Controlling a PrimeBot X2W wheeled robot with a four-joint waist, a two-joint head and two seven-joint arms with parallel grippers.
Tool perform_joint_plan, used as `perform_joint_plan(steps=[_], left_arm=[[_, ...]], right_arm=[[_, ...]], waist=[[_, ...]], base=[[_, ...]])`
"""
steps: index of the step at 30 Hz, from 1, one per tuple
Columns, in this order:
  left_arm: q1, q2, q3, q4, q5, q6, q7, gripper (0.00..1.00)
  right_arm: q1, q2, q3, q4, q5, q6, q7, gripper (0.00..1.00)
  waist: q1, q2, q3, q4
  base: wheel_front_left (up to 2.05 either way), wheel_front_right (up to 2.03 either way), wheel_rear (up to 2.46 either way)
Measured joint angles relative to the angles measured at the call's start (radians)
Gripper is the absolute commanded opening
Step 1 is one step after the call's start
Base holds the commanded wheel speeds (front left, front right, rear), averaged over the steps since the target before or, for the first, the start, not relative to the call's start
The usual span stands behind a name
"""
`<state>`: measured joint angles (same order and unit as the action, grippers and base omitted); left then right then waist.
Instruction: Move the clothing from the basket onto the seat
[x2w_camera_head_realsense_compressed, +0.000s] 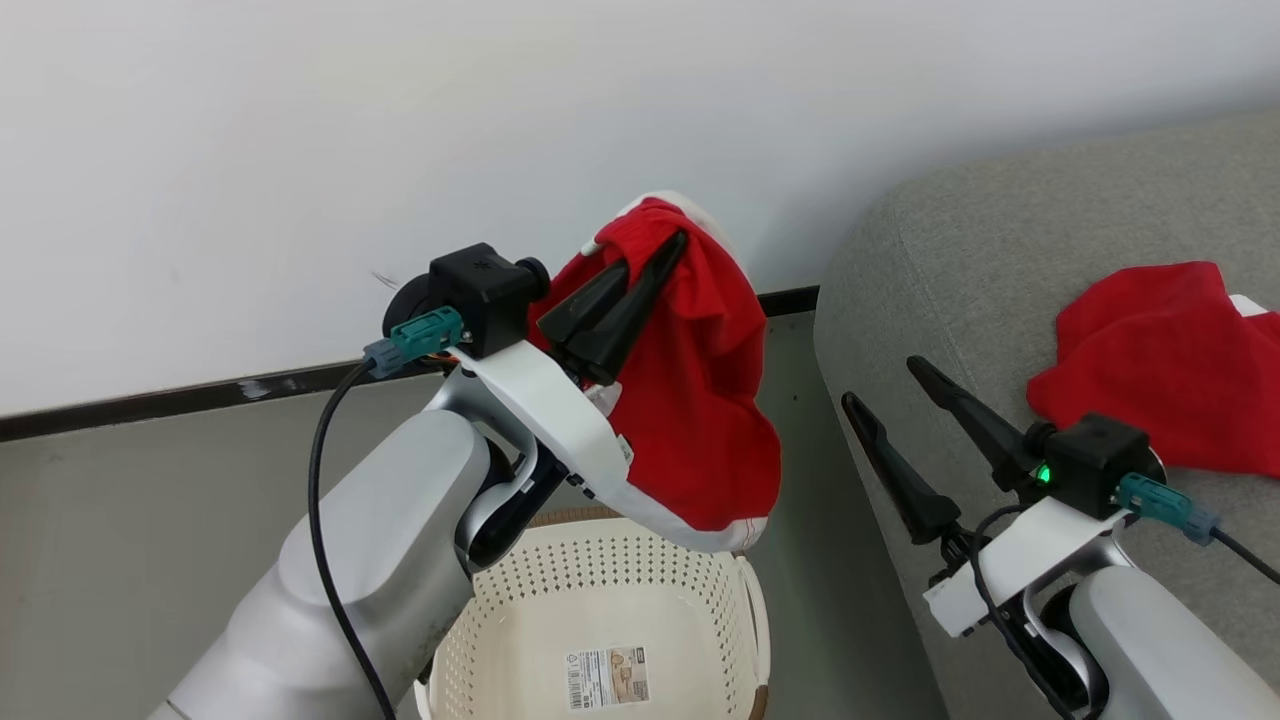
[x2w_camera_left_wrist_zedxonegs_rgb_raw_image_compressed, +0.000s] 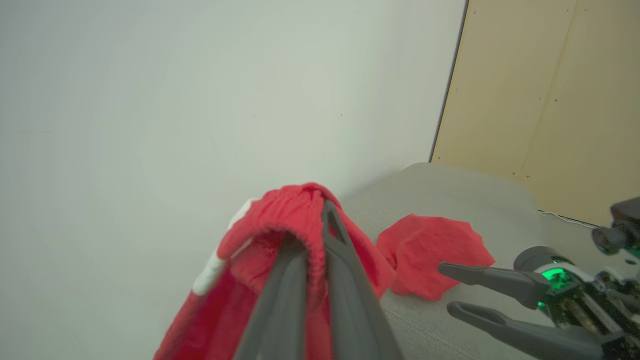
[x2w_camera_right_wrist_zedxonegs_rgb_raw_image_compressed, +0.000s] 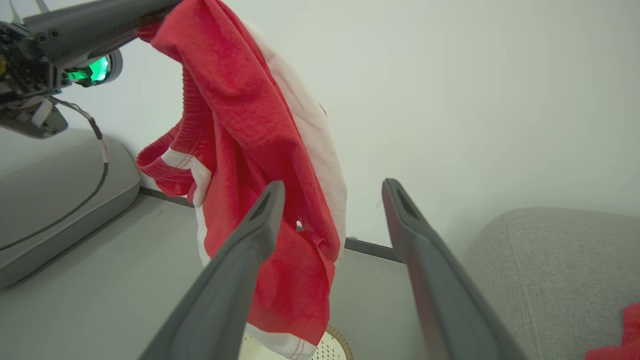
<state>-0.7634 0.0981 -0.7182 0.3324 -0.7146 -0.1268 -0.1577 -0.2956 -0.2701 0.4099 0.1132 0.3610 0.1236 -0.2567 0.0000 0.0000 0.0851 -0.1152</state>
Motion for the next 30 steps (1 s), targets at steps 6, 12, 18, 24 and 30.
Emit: perform_joint_plan(steps=[6,12,18,24,30], left_arm=[[0.019,-0.004,-0.021,-0.02,-0.008,0.0,0.027,0.0],[0.023,-0.008,-0.047,-0.04,-0.01,0.0,0.055,0.0],[0.04,-0.011,-0.066,-0.057,-0.016,0.0,0.072,0.0],[0.042,-0.016,-0.08,-0.076,-0.025,0.0,0.086,0.0],[0.05,-0.021,-0.093,-0.093,-0.025,0.0,0.096,0.0]], right_arm=[[-0.035,-0.018,0.061,0.029,0.001,0.0,0.0,1.0],[-0.078,-0.027,0.089,0.05,0.028,0.0,0.0,1.0],[-0.114,-0.064,0.16,0.071,0.032,0.0,0.0,1.0],[-0.166,-0.118,0.296,0.116,0.035,0.0,0.01,1.0],[-0.209,-0.138,0.386,0.161,0.064,0.0,0.019,1.0]], waist=[[0.0,0.0,-0.02,0.018],[0.0,0.0,-0.029,0.038],[0.0,0.0,-0.032,0.057],[0.0,0.0,-0.032,0.074],[0.0,0.0,-0.032,0.088]], base=[[0.0,0.0,0.0],[0.0,0.0,0.0],[0.0,0.0,0.0],[0.0,0.0,0.0],[0.0,0.0,0.0]])
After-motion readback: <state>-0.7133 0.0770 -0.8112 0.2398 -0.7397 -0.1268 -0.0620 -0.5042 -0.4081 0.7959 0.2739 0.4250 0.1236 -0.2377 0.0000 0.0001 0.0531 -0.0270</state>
